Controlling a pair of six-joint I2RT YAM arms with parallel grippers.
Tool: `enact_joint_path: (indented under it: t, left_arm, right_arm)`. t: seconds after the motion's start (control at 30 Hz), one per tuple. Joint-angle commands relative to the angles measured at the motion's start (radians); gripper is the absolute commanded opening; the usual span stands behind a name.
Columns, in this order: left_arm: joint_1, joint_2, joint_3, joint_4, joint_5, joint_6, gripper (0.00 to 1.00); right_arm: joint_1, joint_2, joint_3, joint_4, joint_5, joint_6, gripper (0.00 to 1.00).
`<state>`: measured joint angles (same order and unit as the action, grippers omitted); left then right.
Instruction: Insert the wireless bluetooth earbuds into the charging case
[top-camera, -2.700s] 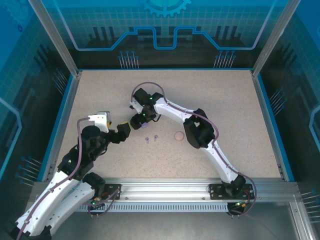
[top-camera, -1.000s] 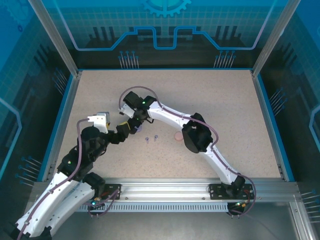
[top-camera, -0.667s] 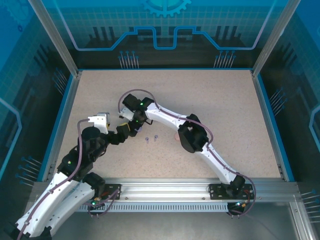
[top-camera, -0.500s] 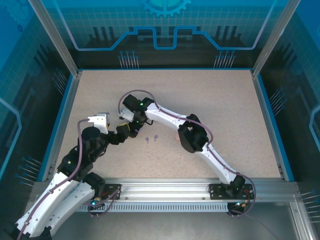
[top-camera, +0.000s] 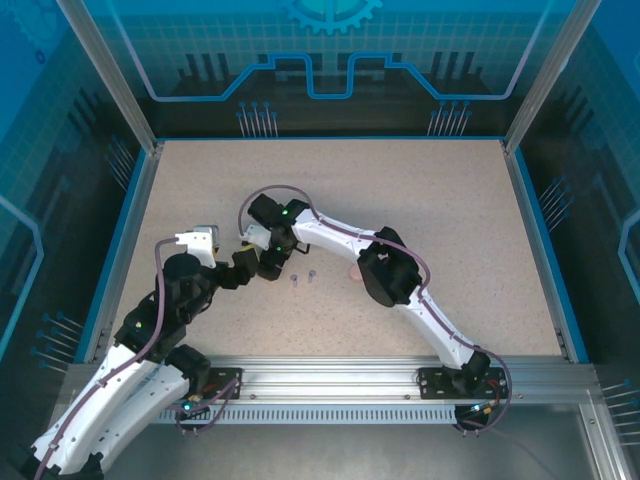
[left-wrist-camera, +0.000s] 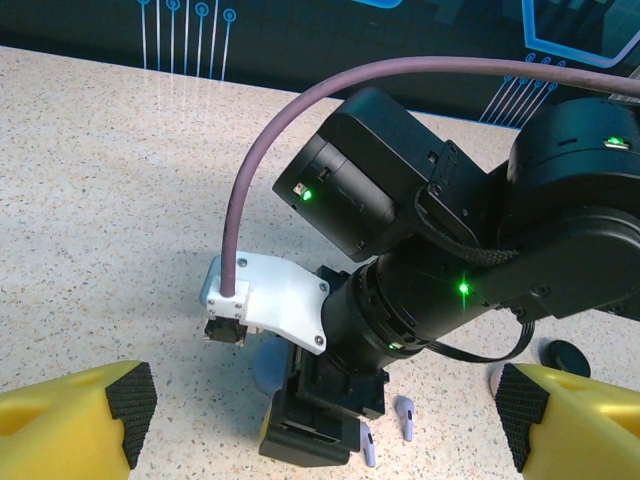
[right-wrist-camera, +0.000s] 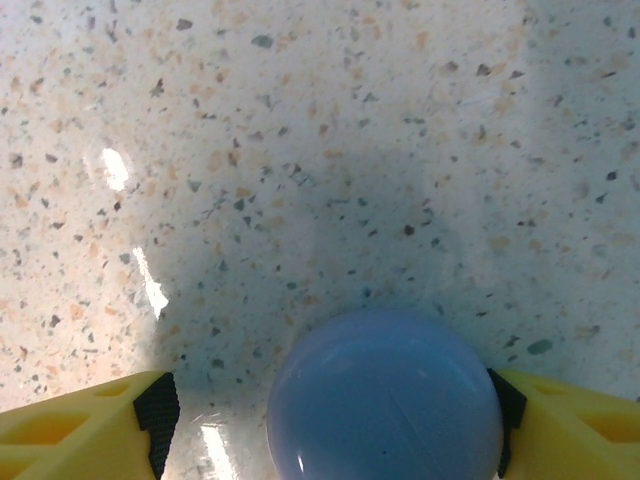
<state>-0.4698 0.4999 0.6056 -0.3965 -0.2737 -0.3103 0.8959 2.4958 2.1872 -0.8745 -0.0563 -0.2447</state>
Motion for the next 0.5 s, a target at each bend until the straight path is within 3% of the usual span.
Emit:
enact_joint_path:
  t: [0.0,0.47]
  left_arm:
    - [0.01,-0.011,-0.001,-0.01,-0.018,0.021,0.91]
    - [0.01,-0.011,0.0,-0.008,-0.02,0.024,0.91]
  right_arm:
    - [0.026,-0.046,-0.033,-0.015,0.011,-0.022,0.81]
    - [0.044,-0.009,-0.03,-0.035,0.11,-0.072,0.69]
